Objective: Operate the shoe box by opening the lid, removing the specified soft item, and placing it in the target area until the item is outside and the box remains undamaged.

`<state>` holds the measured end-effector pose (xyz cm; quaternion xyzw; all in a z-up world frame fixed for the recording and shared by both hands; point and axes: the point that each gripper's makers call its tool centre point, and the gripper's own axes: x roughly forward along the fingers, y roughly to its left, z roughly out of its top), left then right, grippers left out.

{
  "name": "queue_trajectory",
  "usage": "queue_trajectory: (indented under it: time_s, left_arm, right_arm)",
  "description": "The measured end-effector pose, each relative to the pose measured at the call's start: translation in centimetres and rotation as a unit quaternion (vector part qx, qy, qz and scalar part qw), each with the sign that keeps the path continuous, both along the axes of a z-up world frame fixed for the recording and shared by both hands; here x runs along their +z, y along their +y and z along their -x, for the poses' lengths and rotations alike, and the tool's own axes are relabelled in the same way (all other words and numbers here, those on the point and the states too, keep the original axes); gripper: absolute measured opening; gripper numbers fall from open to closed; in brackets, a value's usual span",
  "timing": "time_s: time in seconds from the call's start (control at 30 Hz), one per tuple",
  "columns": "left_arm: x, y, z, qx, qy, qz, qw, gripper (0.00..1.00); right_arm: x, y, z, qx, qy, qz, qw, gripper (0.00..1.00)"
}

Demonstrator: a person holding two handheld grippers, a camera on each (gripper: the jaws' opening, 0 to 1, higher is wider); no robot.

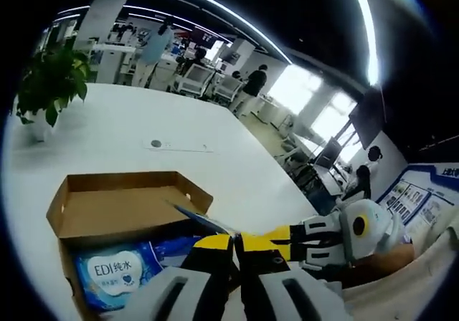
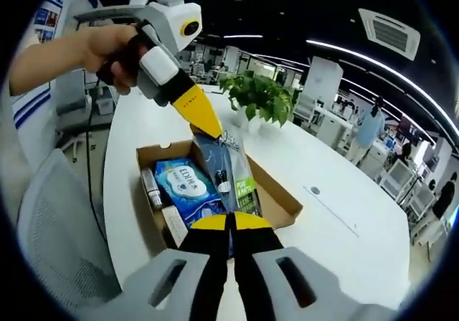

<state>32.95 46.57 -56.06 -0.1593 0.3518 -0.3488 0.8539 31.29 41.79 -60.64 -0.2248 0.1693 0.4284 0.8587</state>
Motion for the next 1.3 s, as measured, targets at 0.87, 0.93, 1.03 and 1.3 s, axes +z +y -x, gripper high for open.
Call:
queue_trajectory:
  time_s: [0.87,0.93,1.03,1.3]
  left_arm:
    - [-3.2,-6.0,0.4,-0.055,0.027,-0.021,0.9979,0.03]
    - [-3.4,-6.5,0.4,-0.061,0.027,-0.025,0.9975,0.03]
    - [-4.0,-7.3,0.5,-0.071,0.032,-0.031,0.9965,0.03]
    - [-5.8,-9.6,0.7,-0.096,0.047,-0.048,0.9931,0.03]
  right_arm:
    - [-3.4,-5.8,0.3,-0.023,0.012,0.027,0.9993,0.0]
    - [-3.8,-6.1,0.3,-0.027,0.018,0.024,0.9992,0.0]
    - [-4.6,-6.7,0.3,-0.035,0.03,0.023,0.9987,0.0]
    - [-7.1,-8.4,0.3,-0.05,0.053,0.028,0.997,0.0]
